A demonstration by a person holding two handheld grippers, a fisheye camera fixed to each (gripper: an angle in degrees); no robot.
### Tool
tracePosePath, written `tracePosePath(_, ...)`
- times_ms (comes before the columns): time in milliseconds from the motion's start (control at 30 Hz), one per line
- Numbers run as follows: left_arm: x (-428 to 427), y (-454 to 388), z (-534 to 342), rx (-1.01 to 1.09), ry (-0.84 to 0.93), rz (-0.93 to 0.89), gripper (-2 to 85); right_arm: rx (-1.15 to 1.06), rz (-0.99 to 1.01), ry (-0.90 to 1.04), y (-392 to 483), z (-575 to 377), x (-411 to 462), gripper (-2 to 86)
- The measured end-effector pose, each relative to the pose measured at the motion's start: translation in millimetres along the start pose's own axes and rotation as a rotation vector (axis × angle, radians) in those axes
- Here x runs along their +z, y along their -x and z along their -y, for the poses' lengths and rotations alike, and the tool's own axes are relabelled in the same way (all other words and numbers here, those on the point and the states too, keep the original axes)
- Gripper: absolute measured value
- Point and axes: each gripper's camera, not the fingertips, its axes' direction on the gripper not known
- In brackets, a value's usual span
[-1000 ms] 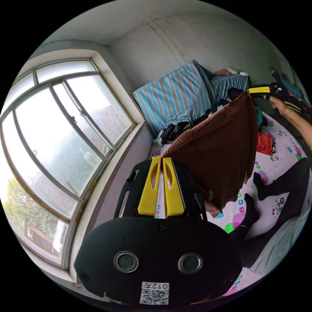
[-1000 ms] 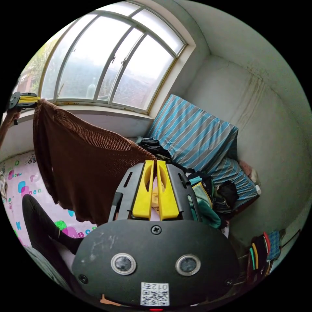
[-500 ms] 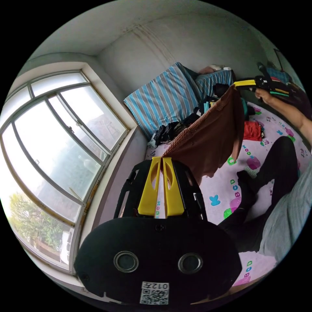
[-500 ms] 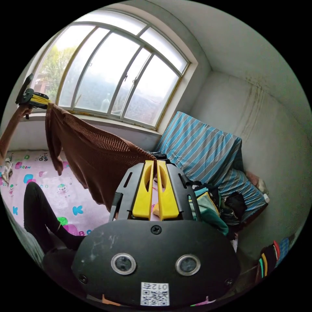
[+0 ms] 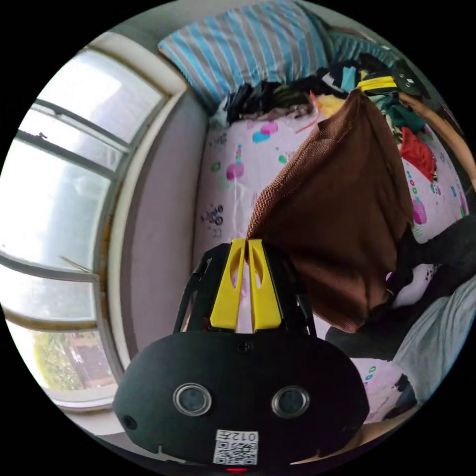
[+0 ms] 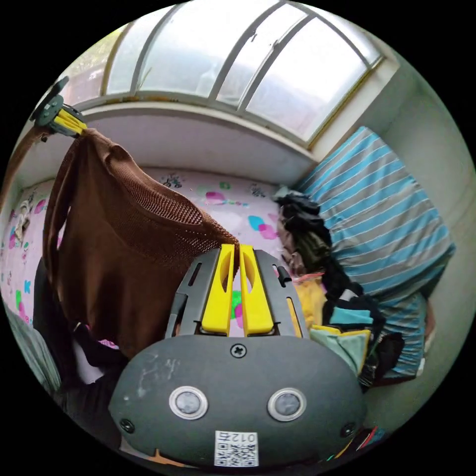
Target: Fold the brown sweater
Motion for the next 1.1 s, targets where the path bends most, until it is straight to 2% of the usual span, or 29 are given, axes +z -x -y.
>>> tracePosePath(100,118,34,48,-0.135,0.122,-0.100,-0.1,0.082,0.126,0.102,-13,51,128,-0.1)
tracePosePath(167,197,55,72,-0.327,0.143,-0.171,0.0,0.157,0.164,0.148,-16,70,196,0.7)
tracePosePath(267,263,68,84,-0.514,0.145,-0.211,0.1,0.201,0.174,0.181,-18,85,276,3.2)
tracePosePath(333,285,64,90,-0.535,0.127,-0.223,0.2,0.146,0.202,0.229,-18,87,309,4.5)
tracePosePath(400,299,47,97,-0.488,0.102,-0.264,0.4,0.036,0.275,0.293,-14,78,335,4.6)
tracePosePath(467,309,3,105,-0.360,0.075,-0.371,0.5,-0.028,0.340,0.337,-7,60,347,4.6)
tracePosePath(567,324,-70,109,-0.174,0.118,-0.439,0.6,-0.092,0.446,0.447,16,18,366,3.8)
tracePosePath(767,380,-158,111,-0.012,0.223,-0.518,0.5,-0.056,0.556,0.426,78,-36,404,-0.3)
tracePosePath(867,404,-184,118,0.079,0.269,-0.466,0.5,-0.084,0.532,0.441,106,-37,430,-0.7)
tracePosePath(1100,433,-199,132,0.123,0.322,-0.415,0.5,-0.220,0.331,0.480,150,-34,484,-1.0)
